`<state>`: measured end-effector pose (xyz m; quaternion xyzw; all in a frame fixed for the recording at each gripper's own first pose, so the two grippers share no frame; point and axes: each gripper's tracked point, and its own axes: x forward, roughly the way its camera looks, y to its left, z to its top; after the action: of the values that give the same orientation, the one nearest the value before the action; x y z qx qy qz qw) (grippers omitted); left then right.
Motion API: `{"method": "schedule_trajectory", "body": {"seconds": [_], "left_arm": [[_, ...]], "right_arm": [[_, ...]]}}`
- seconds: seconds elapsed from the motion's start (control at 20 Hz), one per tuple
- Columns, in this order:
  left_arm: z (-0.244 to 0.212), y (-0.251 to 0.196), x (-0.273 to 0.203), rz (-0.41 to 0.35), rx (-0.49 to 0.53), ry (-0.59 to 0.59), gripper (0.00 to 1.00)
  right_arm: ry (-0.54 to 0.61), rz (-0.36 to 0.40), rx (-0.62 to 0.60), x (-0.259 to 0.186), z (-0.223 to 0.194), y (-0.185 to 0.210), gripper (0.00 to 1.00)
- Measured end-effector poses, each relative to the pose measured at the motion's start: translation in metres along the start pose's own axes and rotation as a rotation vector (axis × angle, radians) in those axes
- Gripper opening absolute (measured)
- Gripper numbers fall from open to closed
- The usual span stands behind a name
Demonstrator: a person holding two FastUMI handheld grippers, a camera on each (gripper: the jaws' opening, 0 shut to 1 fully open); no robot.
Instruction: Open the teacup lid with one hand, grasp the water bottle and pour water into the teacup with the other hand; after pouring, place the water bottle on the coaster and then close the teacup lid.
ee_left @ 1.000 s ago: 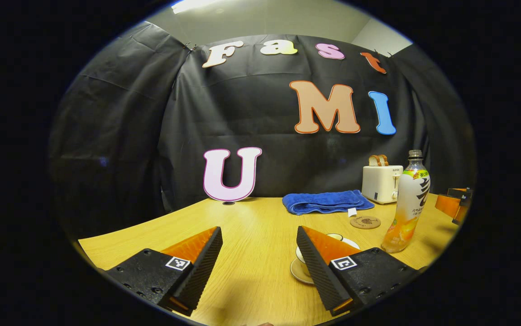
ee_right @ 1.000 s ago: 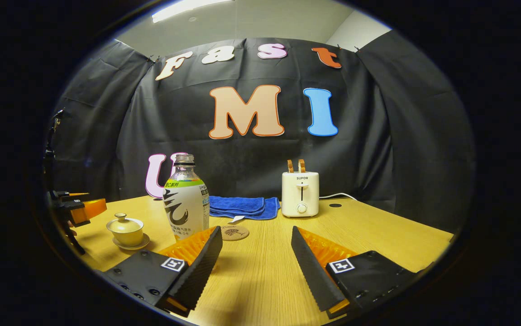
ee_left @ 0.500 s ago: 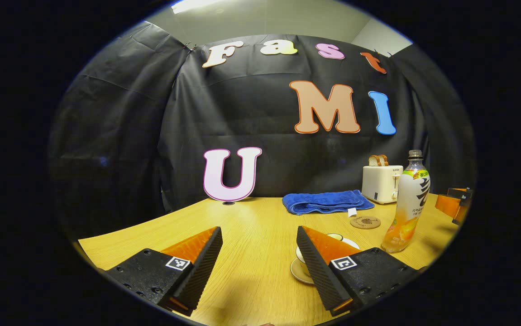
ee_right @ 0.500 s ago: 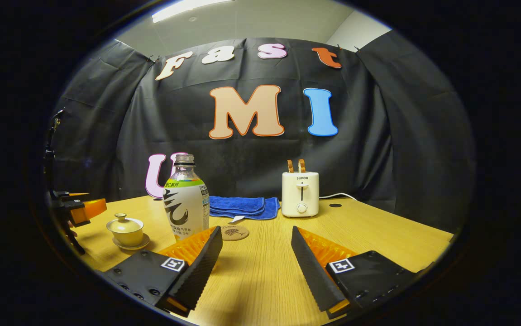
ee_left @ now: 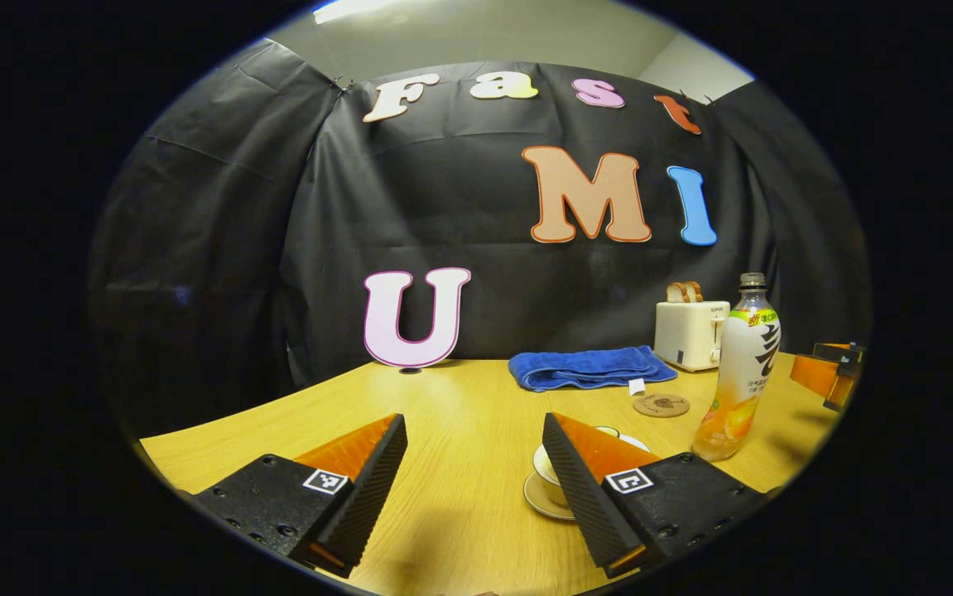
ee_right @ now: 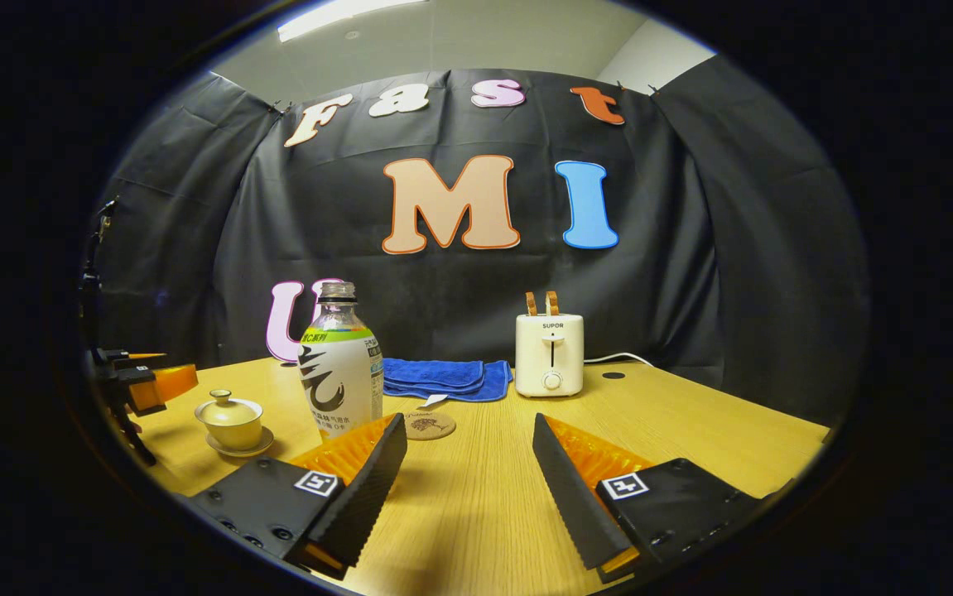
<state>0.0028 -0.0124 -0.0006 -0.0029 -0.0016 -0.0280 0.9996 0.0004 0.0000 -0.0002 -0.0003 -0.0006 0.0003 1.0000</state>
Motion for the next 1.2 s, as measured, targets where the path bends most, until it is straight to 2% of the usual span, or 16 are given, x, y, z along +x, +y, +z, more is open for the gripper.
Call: {"method": "schedule_trajectory", "body": {"seconds": [0.1,0.15,0.2,0.25,0.45,0.65,0.7,0.75,0.85,0.95,1.0,1.1,1.2], "left_arm": [[-0.001,-0.005,0.001,-0.018,-0.002,0.004,0.96],[-0.001,-0.007,0.001,-0.025,-0.002,0.002,0.96],[0.0,-0.011,0.001,-0.036,-0.002,0.002,0.96],[-0.001,-0.016,0.001,-0.049,-0.005,0.0,0.96],[-0.002,-0.039,0.002,-0.121,-0.012,0.022,0.96],[0.0,-0.055,0.004,-0.16,0.041,0.034,0.96],[0.0,-0.059,0.005,-0.171,0.055,0.039,0.96],[-0.001,-0.063,0.006,-0.182,0.067,0.047,0.96],[-0.006,-0.071,0.008,-0.202,0.084,0.066,0.96],[-0.01,-0.078,0.01,-0.218,0.093,0.083,0.96],[-0.012,-0.08,0.01,-0.223,0.097,0.09,0.97],[-0.015,-0.084,0.013,-0.231,0.108,0.106,0.94],[-0.021,-0.085,0.015,-0.234,0.126,0.129,0.86]], "right_arm": [[0.004,-0.013,-0.001,0.002,-0.001,-0.003,0.94],[0.007,-0.011,0.001,0.001,-0.002,-0.003,0.98],[-0.003,-0.005,0.001,0.001,0.001,0.0,0.98],[0.002,-0.001,0.001,0.002,-0.001,0.001,0.94],[0.002,0.02,0.002,0.001,0.0,0.004,0.94],[0.005,0.02,0.002,0.002,0.0,0.004,0.94],[0.007,0.02,0.003,0.003,-0.002,0.004,0.98],[0.005,0.019,0.004,0.003,-0.001,0.003,0.94],[0.008,0.019,0.004,0.003,-0.001,0.003,0.98],[0.006,0.019,0.004,0.003,-0.001,0.004,0.94],[0.007,0.019,0.005,0.003,-0.001,0.004,0.98],[0.008,0.014,0.004,0.003,-0.001,0.003,0.98],[0.006,0.014,0.004,0.003,-0.001,0.003,0.98]]}}
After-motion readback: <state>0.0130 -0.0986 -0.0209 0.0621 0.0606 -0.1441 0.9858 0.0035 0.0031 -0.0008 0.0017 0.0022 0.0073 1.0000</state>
